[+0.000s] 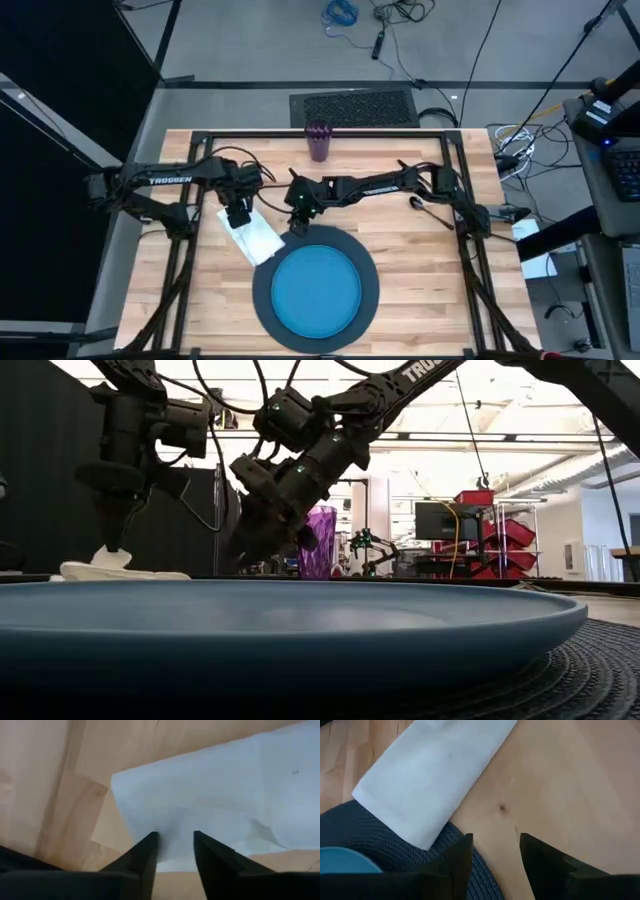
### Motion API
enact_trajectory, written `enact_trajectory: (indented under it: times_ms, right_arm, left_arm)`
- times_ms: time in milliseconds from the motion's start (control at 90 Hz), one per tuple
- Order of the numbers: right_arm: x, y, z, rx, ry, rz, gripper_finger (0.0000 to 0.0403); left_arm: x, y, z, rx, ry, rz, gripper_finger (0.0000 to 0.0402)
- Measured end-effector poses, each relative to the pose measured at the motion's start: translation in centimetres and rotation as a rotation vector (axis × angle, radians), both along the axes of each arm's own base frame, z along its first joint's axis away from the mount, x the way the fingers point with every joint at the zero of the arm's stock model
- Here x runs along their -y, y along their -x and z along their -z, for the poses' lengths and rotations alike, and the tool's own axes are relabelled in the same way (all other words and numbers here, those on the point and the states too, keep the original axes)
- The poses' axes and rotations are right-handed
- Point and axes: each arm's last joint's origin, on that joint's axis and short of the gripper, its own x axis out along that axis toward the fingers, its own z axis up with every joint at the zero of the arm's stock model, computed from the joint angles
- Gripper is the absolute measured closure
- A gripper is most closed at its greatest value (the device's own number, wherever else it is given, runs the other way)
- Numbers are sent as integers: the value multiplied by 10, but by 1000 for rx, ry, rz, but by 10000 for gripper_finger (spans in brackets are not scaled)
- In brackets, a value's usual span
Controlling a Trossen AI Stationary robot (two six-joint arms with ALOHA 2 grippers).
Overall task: Set table place
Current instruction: Fold the white table napkin on the table, then move the white table napkin to the left of the dark blue placemat
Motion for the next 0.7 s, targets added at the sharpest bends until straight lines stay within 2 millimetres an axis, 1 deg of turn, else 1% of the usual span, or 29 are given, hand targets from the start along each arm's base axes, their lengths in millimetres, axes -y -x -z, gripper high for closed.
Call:
enact_trajectory:
  times_ms: [78, 167, 267, 400, 544, 644, 700]
  right_arm:
    - [3, 1, 0, -7, 0, 5, 255]
    - [9, 2, 0, -6, 1, 19, 255]
    - [17, 3, -1, -6, 1, 34, 255]
    - [22, 4, -6, 9, 3, 46, 255]
    - [22, 5, -9, 13, 4, 47, 255]
    - [22, 5, -10, 15, 4, 45, 255]
    - [21, 5, -9, 11, 3, 45, 255]
  left_arm:
    - [0, 1, 0, -11, 4, 0, 262]
    - [1, 3, -5, -43, 17, 0, 258]
    - [2, 5, -13, -86, 25, 1, 257]
    - [0, 2, -30, -77, 21, 0, 257]
    - [-4, -9, -43, 21, -9, 0, 257]
    - [-4, -19, -40, 146, 35, -22, 257]
    - [-2, -22, -36, 172, 59, -31, 258]
